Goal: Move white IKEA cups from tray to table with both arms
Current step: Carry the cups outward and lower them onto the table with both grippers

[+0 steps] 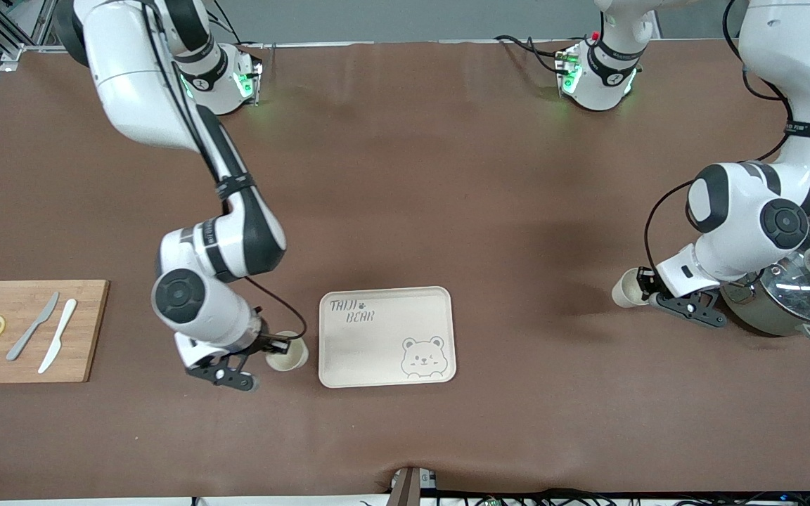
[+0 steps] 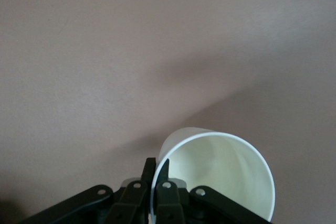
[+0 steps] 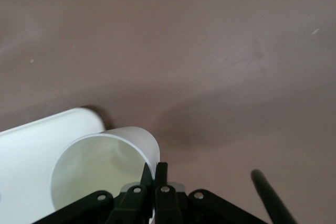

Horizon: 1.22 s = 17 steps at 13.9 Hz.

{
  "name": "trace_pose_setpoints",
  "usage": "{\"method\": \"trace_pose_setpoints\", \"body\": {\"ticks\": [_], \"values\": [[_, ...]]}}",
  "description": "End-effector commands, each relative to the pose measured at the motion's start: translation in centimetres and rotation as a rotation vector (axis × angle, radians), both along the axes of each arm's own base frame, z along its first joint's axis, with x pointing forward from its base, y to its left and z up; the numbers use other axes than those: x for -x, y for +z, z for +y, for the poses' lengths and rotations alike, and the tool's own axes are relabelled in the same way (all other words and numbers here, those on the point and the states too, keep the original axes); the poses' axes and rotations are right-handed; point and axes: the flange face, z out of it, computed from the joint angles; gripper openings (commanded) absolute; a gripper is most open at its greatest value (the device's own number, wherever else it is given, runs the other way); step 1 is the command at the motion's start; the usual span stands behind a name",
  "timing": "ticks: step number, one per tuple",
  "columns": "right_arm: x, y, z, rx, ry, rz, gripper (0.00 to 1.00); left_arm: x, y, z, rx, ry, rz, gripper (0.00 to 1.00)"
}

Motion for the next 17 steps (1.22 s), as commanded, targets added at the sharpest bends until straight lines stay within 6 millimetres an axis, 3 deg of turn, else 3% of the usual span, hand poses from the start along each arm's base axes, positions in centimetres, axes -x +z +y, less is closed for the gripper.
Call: {"method": "trace_pose_setpoints", "body": {"ticks": [1,3,7,10,14,15,17], "values": [[-0.8,1.5,-3.9,0.003,0.075,-0.008,0.00,0.6,-2.0,1.4,0.008,-0.037,-0.036,0.00],[-1.6,1.5,-7.3,0.012,0.153,-0.014,0.00,0.6,-3.1,2.5,0.005,-0.047,-0.046,0.00],[-2.8,1.0,-16.3,0.022,0.226,-0.017,0.00,0.7,-3.6,2.5,0.004,-0.050,-0.051,0.00],[-3.1,0.6,-20.7,0.033,0.274,-0.034,0.00,1.1,-4.4,2.5,0.003,-0.048,-0.067,0.00],[-2.4,-2.5,-25.6,0.035,0.274,-0.044,0.00,1.2,-5.0,2.6,-0.004,-0.084,-0.082,0.00],[-2.2,-3.3,-26.3,0.038,0.280,-0.048,0.00,1.0,-4.9,2.2,-0.006,-0.106,-0.087,0.99],[-1.8,-4.6,-26.4,0.036,0.282,-0.030,0.00,-0.1,-2.7,2.3,-0.010,-0.104,-0.119,1.00]]}}
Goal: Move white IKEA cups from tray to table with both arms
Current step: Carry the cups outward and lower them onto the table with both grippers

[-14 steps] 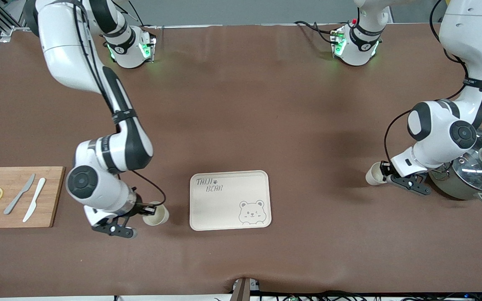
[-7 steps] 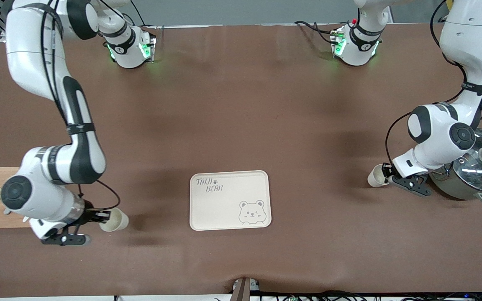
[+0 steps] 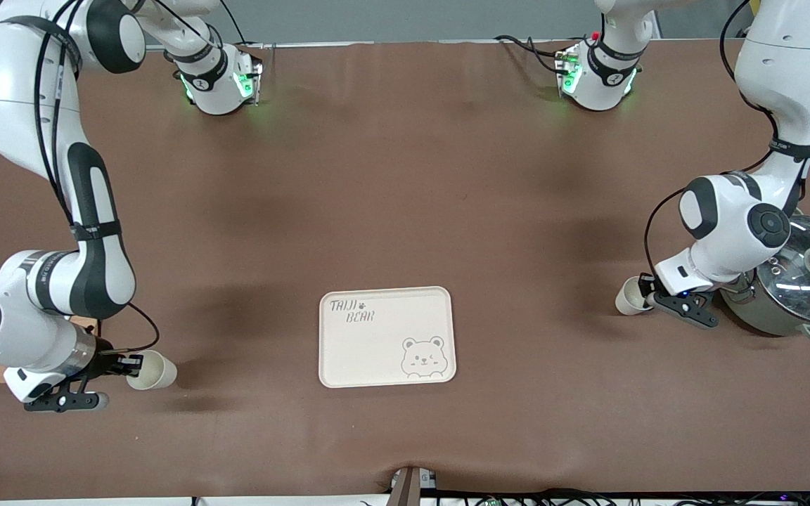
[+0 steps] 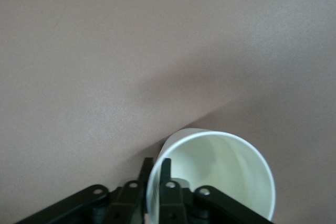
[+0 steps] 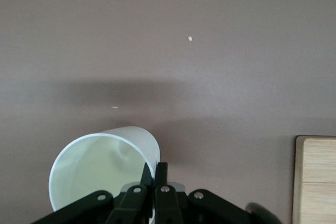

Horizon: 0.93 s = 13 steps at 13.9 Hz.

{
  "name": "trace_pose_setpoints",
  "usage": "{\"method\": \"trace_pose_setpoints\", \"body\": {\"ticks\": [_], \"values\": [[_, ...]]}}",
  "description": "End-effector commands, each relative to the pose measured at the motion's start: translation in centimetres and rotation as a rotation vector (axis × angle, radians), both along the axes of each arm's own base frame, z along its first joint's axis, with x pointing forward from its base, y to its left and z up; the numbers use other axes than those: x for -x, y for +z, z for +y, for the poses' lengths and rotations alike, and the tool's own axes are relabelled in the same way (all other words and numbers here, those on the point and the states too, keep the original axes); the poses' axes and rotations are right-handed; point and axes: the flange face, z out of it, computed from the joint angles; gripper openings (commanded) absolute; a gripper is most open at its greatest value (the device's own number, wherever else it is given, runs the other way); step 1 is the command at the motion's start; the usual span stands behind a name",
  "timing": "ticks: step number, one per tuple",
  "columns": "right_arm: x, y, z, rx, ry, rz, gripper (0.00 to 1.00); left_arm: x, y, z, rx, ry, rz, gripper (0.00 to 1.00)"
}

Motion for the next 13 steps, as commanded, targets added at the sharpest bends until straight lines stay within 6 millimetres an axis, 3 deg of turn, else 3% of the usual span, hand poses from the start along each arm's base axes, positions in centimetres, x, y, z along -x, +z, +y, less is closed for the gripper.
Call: {"method": "trace_pose_setpoints", "body": {"ticks": [1,4,5,9,10,11,13], "values": [[0.5,-0.8,0.1,-0.017,0.015,0.007,0.00,-1.7,4.4,-0.6,0.003,-0.014,-0.027,1.00],[0.6,-1.3,0.0,-0.019,0.011,0.014,0.00,-5.4,11.8,-1.4,0.020,0.036,0.092,1.00],[0.8,-1.6,-0.1,-0.019,0.008,0.019,0.02,-6.0,12.9,-1.4,0.024,0.058,0.100,1.00],[0.9,-2.2,0.0,-0.021,0.001,0.028,0.29,-8.8,16.6,-1.1,0.045,0.167,0.026,1.00],[0.9,-2.2,0.0,-0.021,0.000,0.028,0.35,-9.2,16.2,-2.0,0.050,0.186,0.032,1.00],[0.9,-2.1,0.0,-0.021,0.000,0.028,0.47,-9.2,15.8,-2.4,0.049,0.231,0.040,1.00],[0.7,-1.4,0.0,-0.021,0.002,0.019,0.80,-9.1,16.1,-2.7,0.031,0.270,0.040,1.00]]}}
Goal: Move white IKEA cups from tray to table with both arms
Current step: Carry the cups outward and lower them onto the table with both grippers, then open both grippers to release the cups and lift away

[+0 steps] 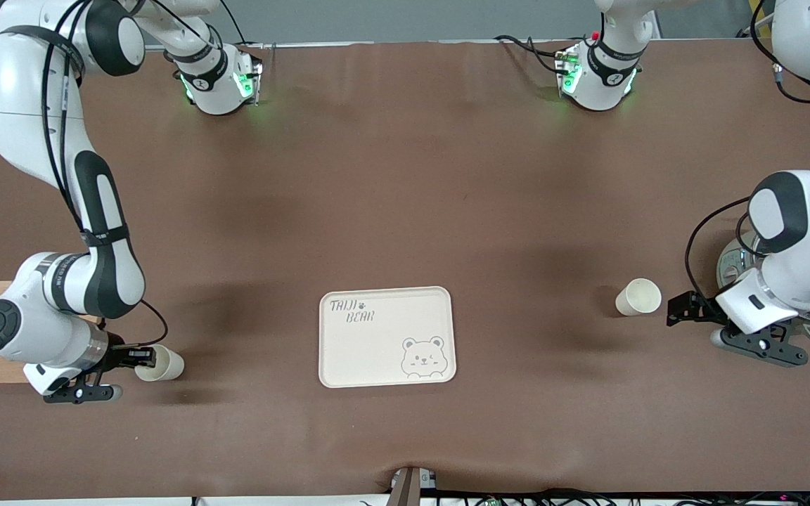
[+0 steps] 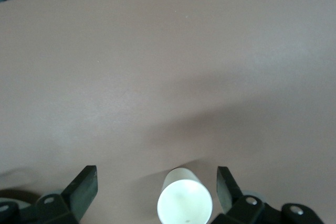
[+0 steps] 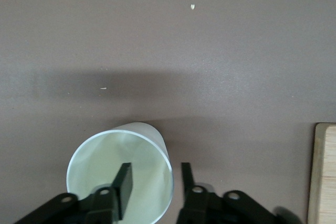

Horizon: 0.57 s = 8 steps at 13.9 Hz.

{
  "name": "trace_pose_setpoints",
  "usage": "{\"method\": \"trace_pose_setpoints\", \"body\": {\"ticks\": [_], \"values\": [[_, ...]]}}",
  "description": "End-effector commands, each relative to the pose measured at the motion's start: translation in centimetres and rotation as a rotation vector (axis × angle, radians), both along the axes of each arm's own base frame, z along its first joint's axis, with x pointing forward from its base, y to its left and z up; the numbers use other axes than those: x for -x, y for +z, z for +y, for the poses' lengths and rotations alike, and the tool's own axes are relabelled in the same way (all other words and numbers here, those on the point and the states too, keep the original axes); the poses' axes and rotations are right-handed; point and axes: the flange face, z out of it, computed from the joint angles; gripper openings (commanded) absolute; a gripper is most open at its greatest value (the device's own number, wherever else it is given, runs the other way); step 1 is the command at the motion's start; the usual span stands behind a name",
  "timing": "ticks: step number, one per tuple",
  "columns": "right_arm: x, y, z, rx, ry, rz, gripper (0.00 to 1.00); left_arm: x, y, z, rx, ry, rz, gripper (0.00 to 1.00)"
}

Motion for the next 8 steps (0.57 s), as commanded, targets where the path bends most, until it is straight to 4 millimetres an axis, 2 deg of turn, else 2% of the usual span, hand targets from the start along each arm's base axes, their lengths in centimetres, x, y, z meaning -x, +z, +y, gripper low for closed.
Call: {"method": "trace_pose_setpoints", "body": {"ticks": [1,3,4,5,7,8], "values": [[-0.2,1.3,0.0,-0.015,0.002,-0.016,1.00,-0.6,0.5,-0.7,-0.014,0.041,0.005,1.00],[-0.3,3.0,0.2,-0.015,0.010,-0.036,1.00,-0.9,1.6,-2.2,-0.002,0.101,-0.012,1.00],[-0.3,3.7,0.2,-0.014,0.013,-0.041,1.00,-1.1,1.9,-2.3,0.005,0.143,-0.015,1.00],[-0.3,5.5,0.1,-0.001,0.026,-0.058,1.00,-1.0,2.6,-2.5,0.011,0.169,-0.020,1.00],[-0.1,10.0,0.3,0.000,0.043,-0.094,1.00,-0.8,3.7,-5.9,0.001,0.150,0.019,1.00],[0.1,11.7,0.2,0.000,0.043,-0.096,1.00,-0.9,4.8,-6.9,-0.008,0.150,0.028,1.00]]}}
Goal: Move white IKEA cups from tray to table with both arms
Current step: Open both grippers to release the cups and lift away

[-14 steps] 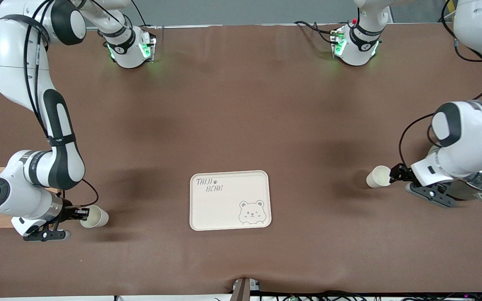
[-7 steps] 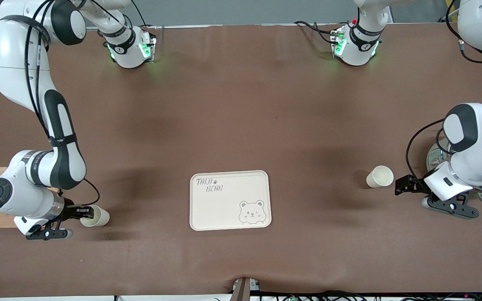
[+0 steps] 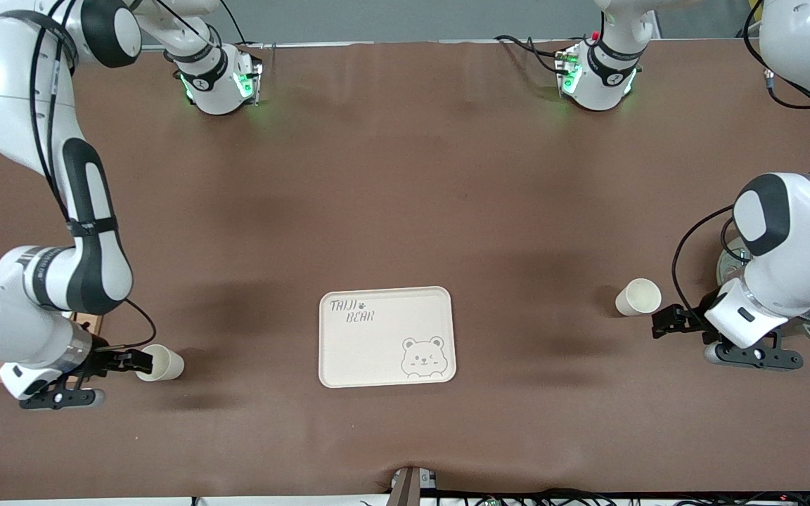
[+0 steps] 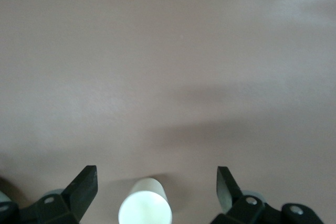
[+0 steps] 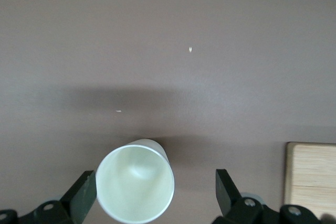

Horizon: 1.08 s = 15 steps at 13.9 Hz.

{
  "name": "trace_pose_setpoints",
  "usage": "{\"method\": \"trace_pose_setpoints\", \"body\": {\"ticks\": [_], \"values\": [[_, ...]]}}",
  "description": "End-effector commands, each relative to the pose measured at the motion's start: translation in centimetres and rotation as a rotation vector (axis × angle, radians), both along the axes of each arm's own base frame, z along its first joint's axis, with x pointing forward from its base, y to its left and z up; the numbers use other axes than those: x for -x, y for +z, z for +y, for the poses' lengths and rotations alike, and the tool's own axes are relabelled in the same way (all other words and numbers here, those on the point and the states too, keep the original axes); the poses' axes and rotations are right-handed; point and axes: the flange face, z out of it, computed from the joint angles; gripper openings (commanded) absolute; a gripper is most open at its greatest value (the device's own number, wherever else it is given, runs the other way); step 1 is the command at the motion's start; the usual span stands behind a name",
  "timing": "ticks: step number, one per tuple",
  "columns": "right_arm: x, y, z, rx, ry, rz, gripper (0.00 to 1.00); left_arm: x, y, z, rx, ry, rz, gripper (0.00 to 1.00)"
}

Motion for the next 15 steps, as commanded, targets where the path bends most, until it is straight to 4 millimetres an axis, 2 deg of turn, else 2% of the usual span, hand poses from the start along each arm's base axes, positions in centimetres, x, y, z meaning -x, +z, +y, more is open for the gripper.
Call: {"method": "trace_pose_setpoints", "body": {"ticks": [1,2,3,5,8,9,10,12,13,15], "values": [[1.4,6.6,0.1,-0.001,0.020,-0.014,1.00,0.0,2.8,-2.8,-0.039,0.005,0.038,1.00],[1.8,8.7,0.0,-0.006,0.017,-0.019,1.00,0.6,3.5,-3.9,-0.044,-0.010,0.071,1.00],[2.0,9.8,-0.1,-0.005,0.015,-0.022,1.00,1.2,4.5,-3.9,-0.042,-0.011,0.095,1.00],[2.8,12.9,-0.4,-0.006,0.007,-0.033,1.00,3.7,9.4,-4.1,-0.052,-0.014,0.105,1.00],[4.8,19.0,-0.5,-0.012,0.005,-0.061,1.00,9.0,17.2,-7.1,-0.057,-0.004,0.127,1.00],[5.6,20.4,-0.4,-0.016,0.007,-0.049,1.00,10.2,18.8,-7.9,-0.044,0.006,0.126,1.00],[6.4,21.7,-0.4,-0.019,0.010,-0.035,1.00,11.1,19.6,-8.9,-0.037,0.007,0.130,1.00],[8.4,24.4,-0.2,-0.025,0.016,0.006,1.00,13.1,19.3,-8.9,-0.065,-0.017,0.130,1.00],[9.3,25.4,-0.2,-0.027,0.011,0.023,1.00,13.9,18.8,-8.5,-0.075,-0.035,0.102,1.00],[10.9,27.8,-0.5,-0.017,-0.054,0.026,1.00,13.8,19.3,-6.2,-0.082,-0.079,0.079,1.00]]}}
